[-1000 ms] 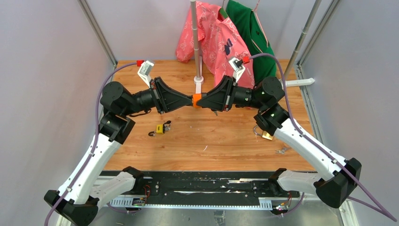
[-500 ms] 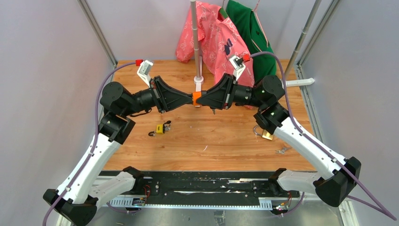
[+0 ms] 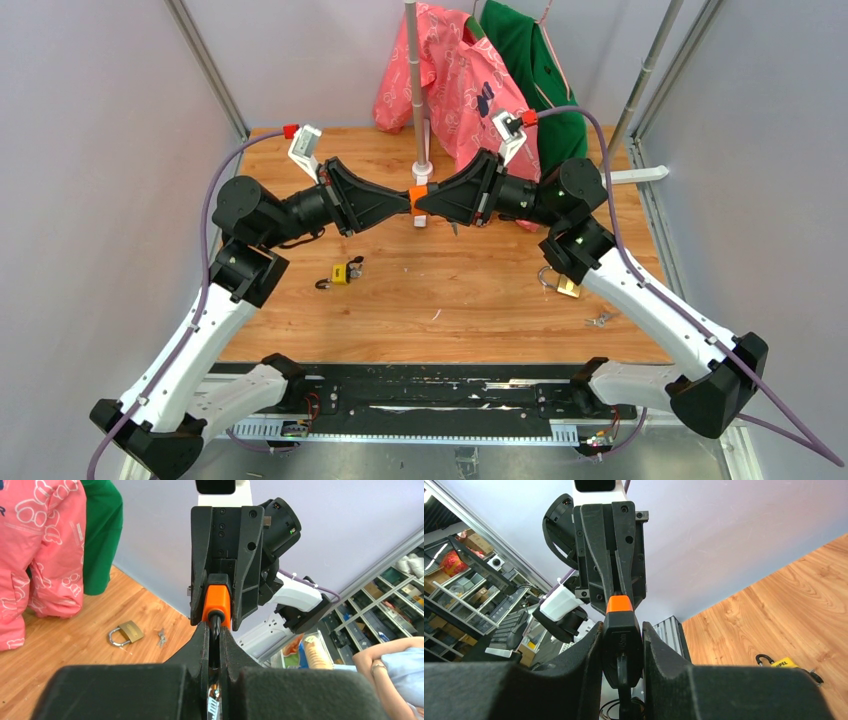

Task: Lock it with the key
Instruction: Lock the lock.

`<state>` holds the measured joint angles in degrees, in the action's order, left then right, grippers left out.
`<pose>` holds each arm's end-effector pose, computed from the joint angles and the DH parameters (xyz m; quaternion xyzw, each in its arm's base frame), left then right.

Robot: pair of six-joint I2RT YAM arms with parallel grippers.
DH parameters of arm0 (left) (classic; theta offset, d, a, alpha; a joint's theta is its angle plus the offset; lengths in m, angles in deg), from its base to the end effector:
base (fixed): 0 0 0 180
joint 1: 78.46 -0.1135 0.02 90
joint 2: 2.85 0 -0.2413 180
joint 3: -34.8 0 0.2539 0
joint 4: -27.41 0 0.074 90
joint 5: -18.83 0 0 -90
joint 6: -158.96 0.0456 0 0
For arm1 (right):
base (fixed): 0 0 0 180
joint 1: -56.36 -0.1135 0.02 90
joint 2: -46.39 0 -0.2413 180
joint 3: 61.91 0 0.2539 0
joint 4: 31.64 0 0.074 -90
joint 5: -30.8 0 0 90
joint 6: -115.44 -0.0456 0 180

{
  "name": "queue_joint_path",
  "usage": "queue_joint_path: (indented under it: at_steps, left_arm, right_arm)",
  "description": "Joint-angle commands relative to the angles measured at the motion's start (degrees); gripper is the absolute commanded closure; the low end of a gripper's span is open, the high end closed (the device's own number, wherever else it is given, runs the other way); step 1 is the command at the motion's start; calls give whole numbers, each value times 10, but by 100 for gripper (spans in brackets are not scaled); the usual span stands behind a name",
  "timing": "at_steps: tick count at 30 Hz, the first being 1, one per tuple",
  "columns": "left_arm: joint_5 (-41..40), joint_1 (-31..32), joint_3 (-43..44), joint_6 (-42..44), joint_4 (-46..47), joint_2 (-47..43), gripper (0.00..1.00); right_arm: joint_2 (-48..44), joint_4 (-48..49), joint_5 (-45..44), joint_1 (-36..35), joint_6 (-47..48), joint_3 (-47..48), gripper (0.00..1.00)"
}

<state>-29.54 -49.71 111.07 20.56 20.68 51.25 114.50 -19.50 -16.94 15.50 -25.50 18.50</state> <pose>0.1764 -0.1313 0.4335 0.1820 0.6061 -0.6320 0.4472 0.1888 0.2039 0.4361 -0.2575 0.5297 0.6990 0.4056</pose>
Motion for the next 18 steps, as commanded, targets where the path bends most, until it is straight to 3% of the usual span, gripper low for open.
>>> queue_joint_path:
  at_steps: [1, 9, 12, 13, 15, 18]
  left_arm:
    - [29, 47, -4, 2, 19, 44, 100]
    - [27, 47, 8, 12, 15, 47, 100]
    - [30, 41, 33, 49, -45, 44, 100]
    - [35, 35, 46, 66, -62, 43, 100]
    - [51, 14, 67, 91, -128, 45, 100]
    - [103, -19, 107, 139, -206, 51, 100]
  right_arm:
    - [45, -31, 9, -67, 16, 15, 100]
    - [37, -30, 4, -67, 19, 14, 100]
    - [37, -48, 22, -51, 17, 28, 100]
    - [32, -58, 25, -46, 23, 30, 89]
    - [16, -104, 26, -39, 59, 37, 58]
    - [-11, -225, 7, -29, 140, 59, 31]
